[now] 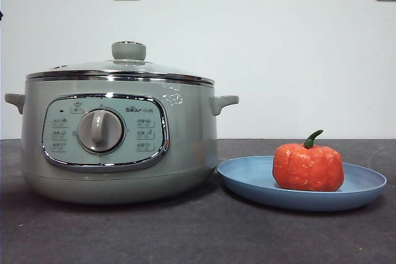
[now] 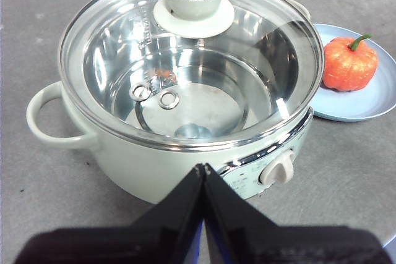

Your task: Take the pumpkin out from the steamer,put the pumpkin in the blue plate,close the lid

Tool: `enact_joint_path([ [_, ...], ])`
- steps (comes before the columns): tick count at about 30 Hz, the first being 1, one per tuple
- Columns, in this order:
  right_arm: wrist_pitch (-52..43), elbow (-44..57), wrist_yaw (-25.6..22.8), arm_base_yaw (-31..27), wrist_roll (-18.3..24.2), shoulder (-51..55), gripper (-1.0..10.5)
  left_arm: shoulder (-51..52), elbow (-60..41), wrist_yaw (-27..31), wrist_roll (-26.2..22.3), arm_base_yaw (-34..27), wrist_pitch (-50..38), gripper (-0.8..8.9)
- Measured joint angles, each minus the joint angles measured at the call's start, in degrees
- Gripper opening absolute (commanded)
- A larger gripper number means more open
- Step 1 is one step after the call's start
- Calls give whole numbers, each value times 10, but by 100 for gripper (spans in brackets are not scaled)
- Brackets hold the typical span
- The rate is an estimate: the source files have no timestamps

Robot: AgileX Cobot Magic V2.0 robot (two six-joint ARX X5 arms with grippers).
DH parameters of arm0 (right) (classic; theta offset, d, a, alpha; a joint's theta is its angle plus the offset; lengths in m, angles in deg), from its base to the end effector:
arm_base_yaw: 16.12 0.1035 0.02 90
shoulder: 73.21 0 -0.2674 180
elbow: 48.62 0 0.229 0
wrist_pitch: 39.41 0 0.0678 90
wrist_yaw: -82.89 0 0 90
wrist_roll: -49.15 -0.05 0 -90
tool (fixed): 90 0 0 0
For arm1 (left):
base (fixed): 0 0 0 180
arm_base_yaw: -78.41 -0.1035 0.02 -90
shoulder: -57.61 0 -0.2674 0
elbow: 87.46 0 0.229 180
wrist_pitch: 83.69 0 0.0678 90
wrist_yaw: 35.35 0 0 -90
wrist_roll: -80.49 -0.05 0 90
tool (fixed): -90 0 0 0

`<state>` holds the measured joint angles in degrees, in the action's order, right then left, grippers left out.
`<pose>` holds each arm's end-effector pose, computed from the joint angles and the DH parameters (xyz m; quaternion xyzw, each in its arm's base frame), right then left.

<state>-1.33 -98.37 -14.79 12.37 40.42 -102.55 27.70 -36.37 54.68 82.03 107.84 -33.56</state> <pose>0.1028 0.0482 0.2788 0.0264 0.1592 0.1668 0.9727 0.0913 -0.0515 0.2626 0.0510 0.2450 -0.2424 0.9373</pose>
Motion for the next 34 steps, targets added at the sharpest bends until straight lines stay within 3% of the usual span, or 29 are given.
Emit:
enact_joint_path([
  [4,0,0,0,0,-1,0,-17,77,0,-16,-5,-42,29,-3],
  [12,2,0,0,0,-1,0,-17,251,-30,-22,-9,-258,-62,-3],
  [15,2,0,0,0,-1,0,-17,280,-87,-22,-20,-306,-74,-3],
  [24,2,0,0,0,-1,0,-17,296,-300,-20,-24,-333,-202,-3],
  [34,2,0,0,0,-1,0,-16,296,-344,-21,-13,-333,-235,-3],
])
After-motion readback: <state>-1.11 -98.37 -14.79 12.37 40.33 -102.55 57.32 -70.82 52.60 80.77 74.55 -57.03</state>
